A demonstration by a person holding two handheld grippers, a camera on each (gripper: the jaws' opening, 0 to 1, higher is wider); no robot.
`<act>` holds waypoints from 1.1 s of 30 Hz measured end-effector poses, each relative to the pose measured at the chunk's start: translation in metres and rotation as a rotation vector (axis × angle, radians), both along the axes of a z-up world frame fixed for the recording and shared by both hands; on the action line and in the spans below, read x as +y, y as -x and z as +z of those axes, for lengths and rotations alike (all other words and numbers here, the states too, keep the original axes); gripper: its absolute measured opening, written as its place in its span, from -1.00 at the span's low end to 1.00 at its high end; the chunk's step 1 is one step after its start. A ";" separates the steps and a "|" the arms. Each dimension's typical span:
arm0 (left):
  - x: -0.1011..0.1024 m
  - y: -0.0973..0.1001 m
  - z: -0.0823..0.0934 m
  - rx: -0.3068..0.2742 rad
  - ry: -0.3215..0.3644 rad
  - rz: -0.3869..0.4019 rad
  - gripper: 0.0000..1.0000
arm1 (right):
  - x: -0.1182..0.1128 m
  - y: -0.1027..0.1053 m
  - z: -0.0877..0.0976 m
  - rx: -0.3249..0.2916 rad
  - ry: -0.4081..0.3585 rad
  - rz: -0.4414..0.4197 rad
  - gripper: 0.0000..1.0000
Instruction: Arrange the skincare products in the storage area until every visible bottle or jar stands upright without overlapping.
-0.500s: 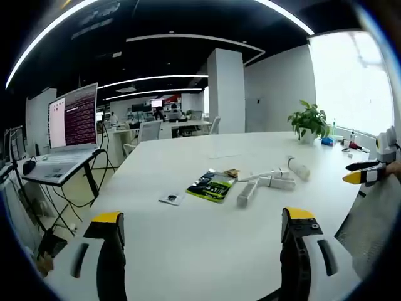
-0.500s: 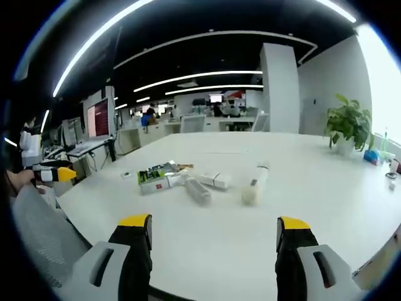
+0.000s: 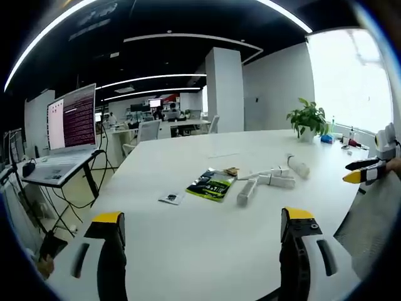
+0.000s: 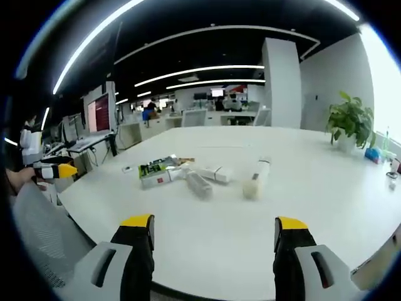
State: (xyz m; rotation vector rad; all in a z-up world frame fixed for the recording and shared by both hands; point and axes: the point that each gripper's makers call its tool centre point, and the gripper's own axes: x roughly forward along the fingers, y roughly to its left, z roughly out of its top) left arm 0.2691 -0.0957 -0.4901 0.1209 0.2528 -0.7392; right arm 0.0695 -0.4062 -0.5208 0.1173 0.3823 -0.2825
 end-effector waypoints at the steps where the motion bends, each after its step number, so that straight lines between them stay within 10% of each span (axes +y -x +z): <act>1: 0.001 0.000 0.001 -0.001 0.002 0.004 0.94 | 0.000 -0.001 0.000 -0.005 0.000 0.002 0.63; 22: 0.001 -0.001 -0.005 -0.003 -0.038 -0.004 0.95 | 0.004 -0.002 0.007 -0.035 -0.012 0.028 0.49; 33: 0.000 0.000 -0.006 -0.001 -0.044 -0.012 0.94 | 0.017 -0.016 0.037 -0.050 0.091 0.217 0.90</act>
